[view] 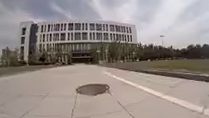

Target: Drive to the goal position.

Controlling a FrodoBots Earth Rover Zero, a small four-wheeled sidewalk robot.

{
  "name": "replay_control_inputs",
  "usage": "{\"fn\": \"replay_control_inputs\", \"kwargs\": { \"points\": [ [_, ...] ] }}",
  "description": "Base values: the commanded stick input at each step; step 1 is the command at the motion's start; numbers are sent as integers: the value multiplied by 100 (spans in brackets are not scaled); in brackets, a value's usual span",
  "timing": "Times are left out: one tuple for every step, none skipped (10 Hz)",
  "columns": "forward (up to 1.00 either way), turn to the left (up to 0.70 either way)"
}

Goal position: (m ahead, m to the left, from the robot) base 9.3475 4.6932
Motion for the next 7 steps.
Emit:
{"fn": "replay_control_inputs", "kwargs": {
  "points": [
    [70,0],
    [70,0],
    [70,0],
    [70,0],
    [70,0],
    [70,0],
    [70,0]
  ]
}}
